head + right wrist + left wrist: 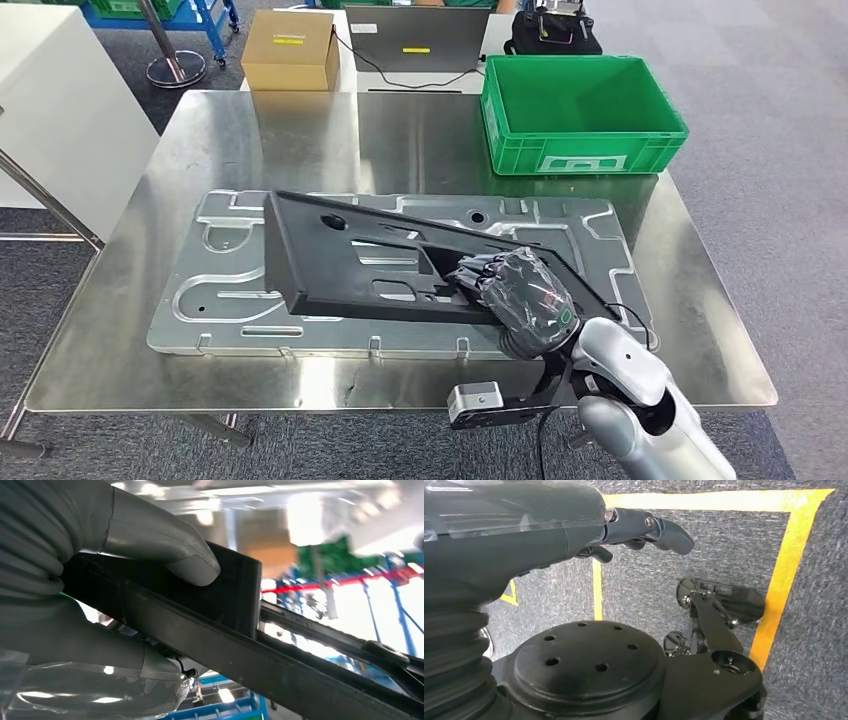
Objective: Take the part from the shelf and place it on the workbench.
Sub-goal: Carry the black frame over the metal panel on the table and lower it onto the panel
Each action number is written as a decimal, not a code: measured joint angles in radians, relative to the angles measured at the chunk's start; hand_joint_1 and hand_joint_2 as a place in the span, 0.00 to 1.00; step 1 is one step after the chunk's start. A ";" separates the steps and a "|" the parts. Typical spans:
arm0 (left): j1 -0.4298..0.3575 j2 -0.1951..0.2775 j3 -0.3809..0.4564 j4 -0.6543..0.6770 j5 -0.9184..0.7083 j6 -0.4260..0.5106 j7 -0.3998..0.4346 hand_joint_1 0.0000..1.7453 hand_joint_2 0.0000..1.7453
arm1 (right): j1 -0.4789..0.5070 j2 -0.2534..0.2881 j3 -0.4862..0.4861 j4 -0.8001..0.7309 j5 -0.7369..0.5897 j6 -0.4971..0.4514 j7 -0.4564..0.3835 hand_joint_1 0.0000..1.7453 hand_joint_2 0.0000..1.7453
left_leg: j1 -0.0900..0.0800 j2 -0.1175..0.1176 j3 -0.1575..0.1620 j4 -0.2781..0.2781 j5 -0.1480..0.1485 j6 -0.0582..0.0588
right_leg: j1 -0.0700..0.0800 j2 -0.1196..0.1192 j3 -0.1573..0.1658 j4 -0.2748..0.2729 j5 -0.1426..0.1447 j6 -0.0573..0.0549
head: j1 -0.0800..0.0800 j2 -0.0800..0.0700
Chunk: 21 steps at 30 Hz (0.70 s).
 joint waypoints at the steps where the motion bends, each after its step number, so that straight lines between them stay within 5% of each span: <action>1: 0.001 -0.002 0.000 0.000 0.000 0.000 0.000 0.00 1.00 | -0.009 -0.022 0.000 0.018 0.010 -0.001 0.005 1.00 1.00 | -0.003 -0.002 0.001 0.001 -0.001 0.001 | 0.001 0.000 -0.004 0.000 0.015 -0.003 | 0.000 0.000; 5: 0.001 -0.012 0.000 0.000 0.000 0.000 0.001 0.00 1.00 | -0.043 -0.081 -0.011 0.066 0.015 -0.012 -0.002 1.00 1.00 | -0.012 -0.008 0.006 0.003 -0.007 0.000 | 0.014 0.001 0.097 -0.229 0.136 -0.029 | 0.000 0.000; 10: 0.003 -0.017 0.000 -0.001 0.000 0.000 0.001 0.00 1.00 | -0.057 -0.118 -0.015 0.097 0.029 -0.017 0.013 1.00 1.00 | -0.011 -0.006 -0.003 0.016 -0.019 -0.023 | 0.015 0.000 0.116 -0.283 0.144 -0.041 | -0.002 0.000; 14: 0.006 -0.018 0.000 -0.001 0.000 -0.003 0.002 0.00 1.00 | -0.067 -0.173 -0.041 0.176 0.046 -0.021 0.025 1.00 1.00 | -0.004 0.000 -0.104 0.229 -0.122 -0.042 | 0.008 -0.008 0.123 -0.291 0.146 -0.049 | -0.006 0.000; 16: 0.009 -0.020 0.000 -0.001 0.000 -0.004 0.004 0.00 1.00 | -0.085 -0.197 -0.056 0.251 0.034 -0.021 0.009 1.00 1.00 | 0.001 0.001 -0.140 0.291 -0.125 -0.047 | 0.007 -0.008 0.123 -0.290 0.145 -0.048 | -0.006 0.000; 19: 0.010 -0.021 -0.001 -0.001 0.000 -0.006 0.004 0.00 1.00 | -0.139 -0.218 -0.083 0.404 0.012 -0.030 -0.019 1.00 1.00 | 0.006 0.002 -0.070 0.130 -0.025 -0.044 | 0.006 -0.006 0.126 -0.284 0.140 -0.040 | -0.006 0.000; 21: 0.009 -0.022 -0.002 -0.001 0.000 -0.008 0.003 0.00 1.00 | -0.192 -0.221 -0.102 0.530 0.010 -0.057 -0.030 1.00 1.00 | 0.004 0.002 -0.028 0.032 0.006 -0.035 | 0.008 -0.004 0.122 -0.278 0.137 -0.030 | -0.005 0.000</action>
